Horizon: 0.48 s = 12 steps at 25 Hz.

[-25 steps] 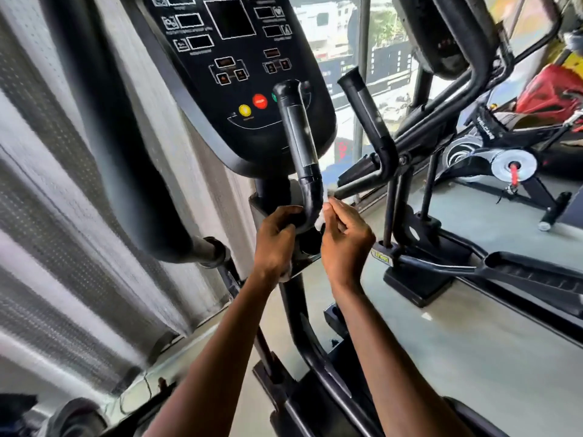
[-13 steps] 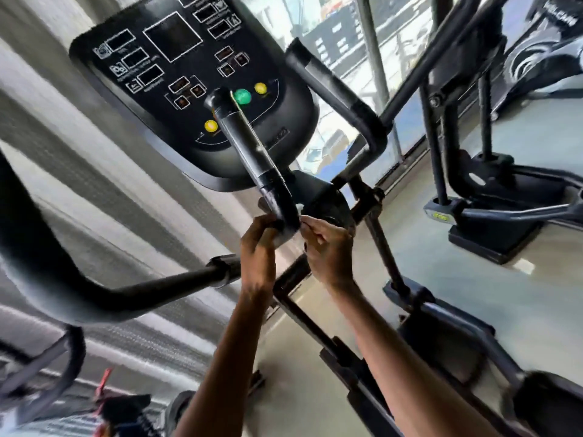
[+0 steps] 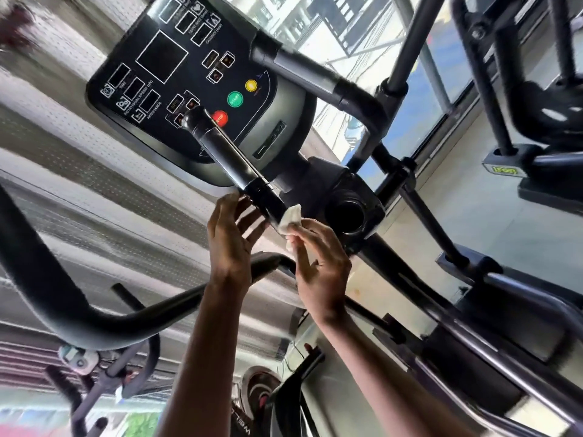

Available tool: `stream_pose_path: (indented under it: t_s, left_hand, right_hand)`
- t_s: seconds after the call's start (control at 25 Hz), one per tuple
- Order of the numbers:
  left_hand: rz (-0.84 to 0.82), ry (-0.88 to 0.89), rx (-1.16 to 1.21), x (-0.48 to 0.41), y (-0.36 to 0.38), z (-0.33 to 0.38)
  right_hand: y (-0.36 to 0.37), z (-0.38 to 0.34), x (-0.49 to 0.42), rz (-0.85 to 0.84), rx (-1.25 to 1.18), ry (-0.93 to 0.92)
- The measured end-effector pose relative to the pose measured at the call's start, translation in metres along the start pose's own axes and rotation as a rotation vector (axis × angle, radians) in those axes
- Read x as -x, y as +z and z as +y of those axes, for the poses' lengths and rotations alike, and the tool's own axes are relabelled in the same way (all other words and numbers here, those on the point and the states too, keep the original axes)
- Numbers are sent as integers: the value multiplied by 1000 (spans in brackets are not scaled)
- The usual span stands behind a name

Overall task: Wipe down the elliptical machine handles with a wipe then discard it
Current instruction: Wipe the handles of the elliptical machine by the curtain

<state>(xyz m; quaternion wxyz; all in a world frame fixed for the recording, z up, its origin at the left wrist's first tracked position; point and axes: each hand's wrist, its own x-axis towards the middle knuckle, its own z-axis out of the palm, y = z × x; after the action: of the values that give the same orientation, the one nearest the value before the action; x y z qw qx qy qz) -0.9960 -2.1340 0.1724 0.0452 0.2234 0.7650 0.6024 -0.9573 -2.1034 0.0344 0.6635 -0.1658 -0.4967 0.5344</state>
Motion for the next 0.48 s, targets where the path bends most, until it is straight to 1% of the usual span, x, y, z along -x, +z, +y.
stream_pose_path:
  t_s: [0.08,0.16,0.2,0.24,0.28,0.4,0.48]
  left_hand:
    - [8,12,-37,-2,3,5]
    - [35,14,-62,-3,5,7]
    - [43,16,-86,-3,6,6]
    - [47,22,-104,-3,8,5]
    - [55,27,-115,-3,10,5]
    - [70,29,-129,-3,12,4]
    - [78,19,-141,-3,11,6]
  right_hand:
    - [-2,8,1,2,-82,177]
    - [0,21,-7,-30,-73,364]
    - [-2,23,-10,-50,-75,435]
    - [-3,20,-14,-60,-100,460]
    - [-3,14,-17,-66,-133,430]
    - [-3,-11,-18,-56,-197,246]
    - [0,-8,-15,-30,-205,219]
